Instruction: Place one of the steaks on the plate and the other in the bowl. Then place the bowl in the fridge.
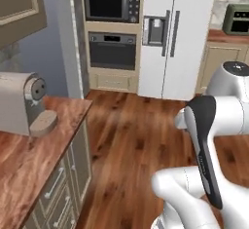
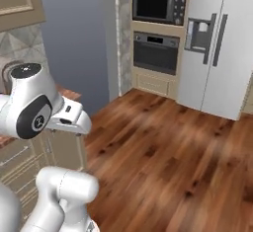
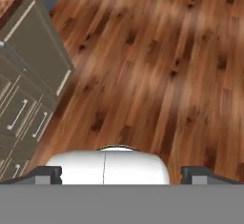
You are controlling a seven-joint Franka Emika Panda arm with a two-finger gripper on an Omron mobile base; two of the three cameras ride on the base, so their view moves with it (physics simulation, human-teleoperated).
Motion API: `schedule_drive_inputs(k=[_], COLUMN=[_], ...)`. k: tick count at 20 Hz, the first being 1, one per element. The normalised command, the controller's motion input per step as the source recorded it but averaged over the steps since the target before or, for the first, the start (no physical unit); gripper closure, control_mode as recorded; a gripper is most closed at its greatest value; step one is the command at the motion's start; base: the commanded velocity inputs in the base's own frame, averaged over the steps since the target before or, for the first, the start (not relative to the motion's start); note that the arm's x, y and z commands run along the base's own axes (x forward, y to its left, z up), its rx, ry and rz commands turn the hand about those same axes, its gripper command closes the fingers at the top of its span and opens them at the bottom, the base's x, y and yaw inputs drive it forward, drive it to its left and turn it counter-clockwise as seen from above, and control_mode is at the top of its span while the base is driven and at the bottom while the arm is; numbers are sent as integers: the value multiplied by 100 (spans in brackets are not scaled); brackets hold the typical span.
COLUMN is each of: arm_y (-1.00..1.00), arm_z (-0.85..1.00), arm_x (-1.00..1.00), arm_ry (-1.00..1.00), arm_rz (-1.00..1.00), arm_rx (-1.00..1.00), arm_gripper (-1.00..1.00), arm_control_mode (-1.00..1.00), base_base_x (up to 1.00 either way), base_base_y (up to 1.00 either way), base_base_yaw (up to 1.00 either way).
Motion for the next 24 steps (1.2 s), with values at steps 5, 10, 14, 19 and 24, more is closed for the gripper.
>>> schedule_drive_inputs(k=[5, 10, 14, 19, 24], arm_y=[0, 0, 0, 0, 0], arm_z=[0, 0, 0, 0, 0], arm_x=[0, 0, 0, 0, 0], arm_ry=[0, 0, 0, 0, 0], arm_rz=[0, 0, 0, 0, 0], arm_rx=[0, 0, 0, 0, 0], arm_gripper=[-100, -100, -100, -100, -100], arm_control_mode=[100, 100, 100, 100, 100], base_base_x=[82, 90, 100, 100, 100], base_base_y=[-11, 32, 58, 38, -30], base_base_yaw=[-60, -54, -31, -12, 14])
